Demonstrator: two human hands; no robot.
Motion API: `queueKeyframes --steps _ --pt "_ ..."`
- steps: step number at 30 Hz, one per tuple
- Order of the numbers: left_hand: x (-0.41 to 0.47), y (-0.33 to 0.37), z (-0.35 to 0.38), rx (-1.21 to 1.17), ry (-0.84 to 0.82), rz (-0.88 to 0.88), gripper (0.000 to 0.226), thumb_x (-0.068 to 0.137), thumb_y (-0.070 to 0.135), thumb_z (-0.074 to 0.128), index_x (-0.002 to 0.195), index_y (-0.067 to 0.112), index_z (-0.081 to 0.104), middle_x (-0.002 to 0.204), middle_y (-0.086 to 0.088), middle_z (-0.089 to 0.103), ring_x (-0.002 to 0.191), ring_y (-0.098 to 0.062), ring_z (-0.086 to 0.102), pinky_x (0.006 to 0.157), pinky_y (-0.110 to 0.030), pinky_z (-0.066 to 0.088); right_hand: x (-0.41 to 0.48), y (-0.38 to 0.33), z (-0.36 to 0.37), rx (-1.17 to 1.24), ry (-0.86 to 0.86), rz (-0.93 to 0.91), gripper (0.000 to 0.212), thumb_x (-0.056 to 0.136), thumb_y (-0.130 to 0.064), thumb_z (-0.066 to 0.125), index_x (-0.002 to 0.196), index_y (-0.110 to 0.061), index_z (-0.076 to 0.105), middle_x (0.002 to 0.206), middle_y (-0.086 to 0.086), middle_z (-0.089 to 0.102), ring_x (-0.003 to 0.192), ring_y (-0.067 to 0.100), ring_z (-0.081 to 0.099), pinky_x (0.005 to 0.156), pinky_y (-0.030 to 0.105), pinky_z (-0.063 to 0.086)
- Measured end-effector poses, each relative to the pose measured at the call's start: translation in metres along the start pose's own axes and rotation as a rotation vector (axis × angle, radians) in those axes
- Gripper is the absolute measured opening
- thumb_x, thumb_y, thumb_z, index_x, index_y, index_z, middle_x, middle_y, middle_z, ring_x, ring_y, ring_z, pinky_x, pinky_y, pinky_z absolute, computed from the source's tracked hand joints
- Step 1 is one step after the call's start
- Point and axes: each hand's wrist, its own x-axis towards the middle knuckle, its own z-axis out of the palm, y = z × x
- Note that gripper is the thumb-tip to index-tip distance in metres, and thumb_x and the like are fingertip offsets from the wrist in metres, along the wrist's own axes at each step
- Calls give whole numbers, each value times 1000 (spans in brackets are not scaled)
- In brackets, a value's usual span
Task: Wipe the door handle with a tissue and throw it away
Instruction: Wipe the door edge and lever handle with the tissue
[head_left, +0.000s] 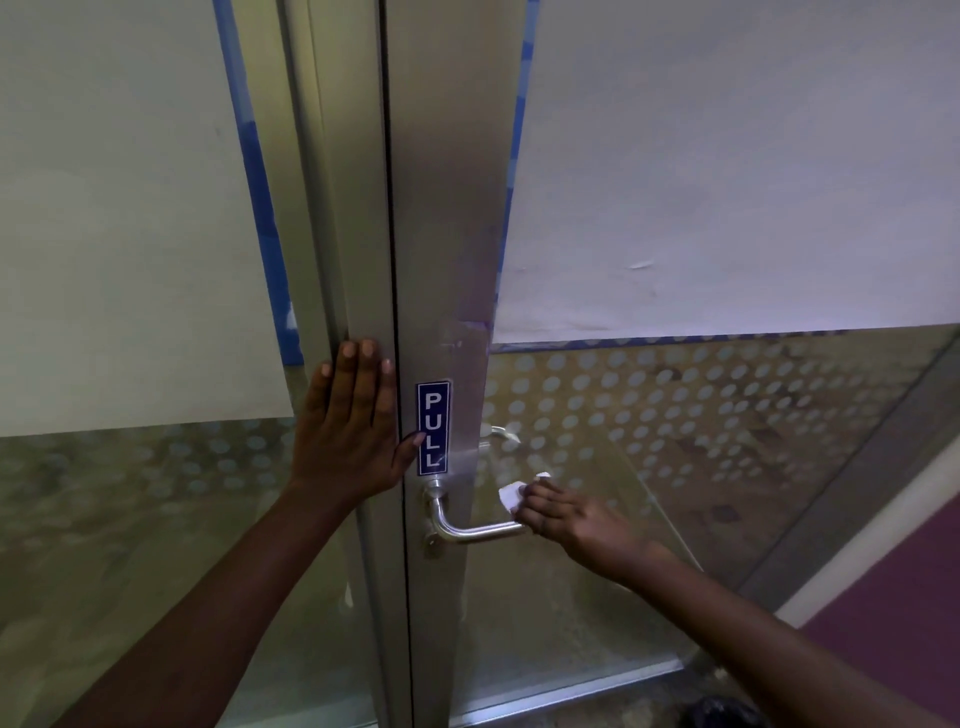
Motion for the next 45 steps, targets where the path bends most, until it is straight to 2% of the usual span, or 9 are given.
queueKeyframes --steps 6,9,11,15,21,24,28,35,45 --pt "0 0 -3 10 -13 2 80 98 54 27 152 -1 8 163 -20 -7 151 -34 -3 124 -47 -2 10 -12 6 263 112 559 49 78 14 59 116 -15 68 106 4 74 95 18 70 83 30 56" --pt "0 2 -3 9 -10 1 78 98 53 26 151 -3 13 163 -22 -2 151 -35 1 124 -47 0 17 -31 16 772 411 1041 46 80 11 61 83 -32 77 75 -13 75 73 2 67 65 22 54" --pt "1 2 -3 8 -8 2 76 99 52 26 149 -4 17 162 -23 1 151 -37 4 124 -48 1 18 -39 24 1245 611 1260 41 81 17 56 83 -18 78 81 2 76 74 15 69 62 23 55" --pt "1 1 -3 7 -12 -3 76 99 52 26 149 -5 17 162 -22 0 151 -37 3 124 -48 1 31 -63 32 1813 761 1393 29 75 22 49 96 11 65 94 32 70 81 39 70 67 41 60" --pt "-1 2 -1 -15 -19 -10 77 99 52 27 151 -4 16 163 -21 0 151 -37 3 124 -48 2 53 -95 34 2264 902 1329 21 84 10 46 85 3 66 83 19 68 79 29 67 95 44 49" --pt "-1 1 0 -11 -27 -9 78 99 53 27 151 -4 16 163 -22 1 151 -37 5 124 -48 2 64 -108 44 2148 902 1410 40 78 26 39 106 9 62 101 23 69 93 33 67 103 45 44" --pt "-2 0 0 -24 -42 -6 78 99 54 25 151 -4 15 163 -21 1 151 -36 4 124 -48 1 74 -126 43 2140 832 1440 44 80 29 33 97 6 66 93 23 72 81 32 71 69 38 61" --pt "3 6 -13 -136 -98 -80 79 98 55 24 152 0 10 164 -15 -8 152 -31 -5 124 -44 -3 62 -147 36 2034 743 1514 36 87 23 35 94 7 68 96 25 72 86 36 70 80 43 56" --pt "-1 81 -43 -386 -217 -219 70 84 42 49 135 -3 36 153 -30 25 143 -47 15 119 -50 11 35 -161 15 1646 719 1616 24 80 19 49 94 9 66 83 27 69 69 34 67 65 41 52"
